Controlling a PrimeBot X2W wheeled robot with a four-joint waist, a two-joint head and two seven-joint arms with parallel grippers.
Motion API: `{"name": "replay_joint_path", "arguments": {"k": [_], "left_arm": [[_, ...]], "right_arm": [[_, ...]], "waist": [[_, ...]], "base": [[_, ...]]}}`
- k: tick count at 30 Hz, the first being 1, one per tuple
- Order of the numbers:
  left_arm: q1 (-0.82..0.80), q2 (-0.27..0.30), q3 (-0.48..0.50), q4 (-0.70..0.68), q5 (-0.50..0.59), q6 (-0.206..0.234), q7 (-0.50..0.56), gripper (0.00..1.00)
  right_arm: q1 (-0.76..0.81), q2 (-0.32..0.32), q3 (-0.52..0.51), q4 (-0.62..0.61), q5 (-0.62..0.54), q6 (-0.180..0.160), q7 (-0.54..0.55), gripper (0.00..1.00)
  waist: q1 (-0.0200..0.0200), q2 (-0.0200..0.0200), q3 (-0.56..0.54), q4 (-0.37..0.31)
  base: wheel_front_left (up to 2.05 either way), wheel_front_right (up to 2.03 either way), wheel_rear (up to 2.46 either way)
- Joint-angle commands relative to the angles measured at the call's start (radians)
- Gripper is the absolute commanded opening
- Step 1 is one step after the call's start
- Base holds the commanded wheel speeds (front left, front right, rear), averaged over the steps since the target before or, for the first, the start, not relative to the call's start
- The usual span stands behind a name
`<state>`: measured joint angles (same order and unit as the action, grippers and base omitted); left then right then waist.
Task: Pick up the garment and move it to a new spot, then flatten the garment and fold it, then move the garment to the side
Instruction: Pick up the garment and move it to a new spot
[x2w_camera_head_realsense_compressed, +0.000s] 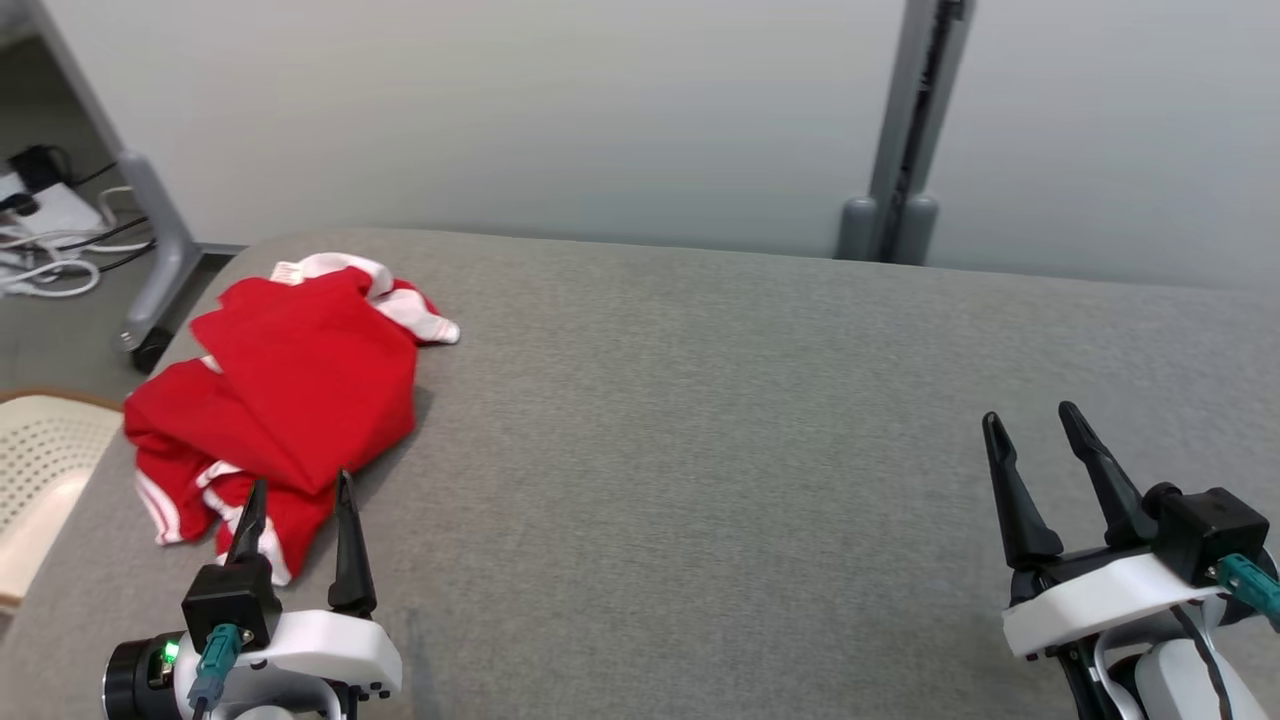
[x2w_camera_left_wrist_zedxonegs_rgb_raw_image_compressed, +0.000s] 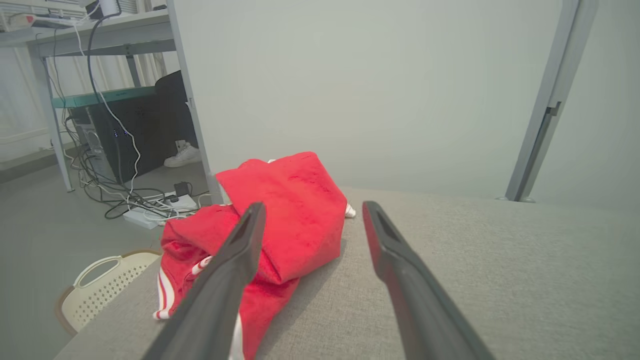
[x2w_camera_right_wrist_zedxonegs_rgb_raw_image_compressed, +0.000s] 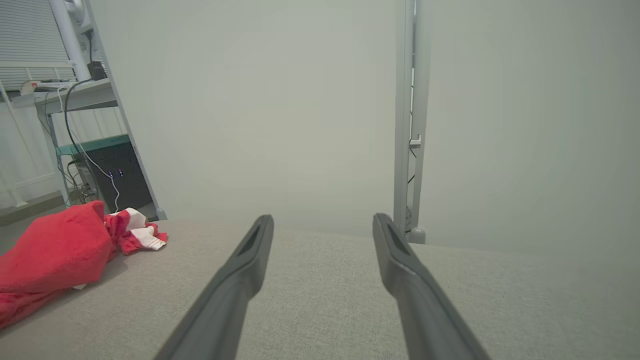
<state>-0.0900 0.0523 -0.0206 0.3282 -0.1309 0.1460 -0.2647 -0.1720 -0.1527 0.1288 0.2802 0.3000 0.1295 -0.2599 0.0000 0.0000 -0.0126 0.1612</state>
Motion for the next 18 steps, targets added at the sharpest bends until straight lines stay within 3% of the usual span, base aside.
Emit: {"name": "replay_joint_path", "arguments": {"k": [1,9,18], "left_arm": [[-0.008,0.006,0.003,-0.001,0.004,-0.003,-0.003,1.00],[0.003,0.011,0.015,0.003,-0.001,-0.009,-0.003,1.00],[0.009,0.008,0.027,0.021,-0.018,0.003,-0.003,1.00]], "right_arm": [[0.015,0.000,-0.002,0.002,0.002,0.002,-0.003,1.00],[0.016,0.005,0.019,0.006,0.016,0.002,-0.003,1.00],[0.015,-0.005,0.028,0.010,0.019,0.002,-0.003,1.00]], "waist": [[0.0000,0.0000,-0.003,0.038],[0.0000,0.0000,-0.004,0.135],[0.0000,0.0000,-0.001,0.196]], "base": [[0.00,0.00,0.00],[0.00,0.00,0.00],[0.00,0.00,0.00]]}}
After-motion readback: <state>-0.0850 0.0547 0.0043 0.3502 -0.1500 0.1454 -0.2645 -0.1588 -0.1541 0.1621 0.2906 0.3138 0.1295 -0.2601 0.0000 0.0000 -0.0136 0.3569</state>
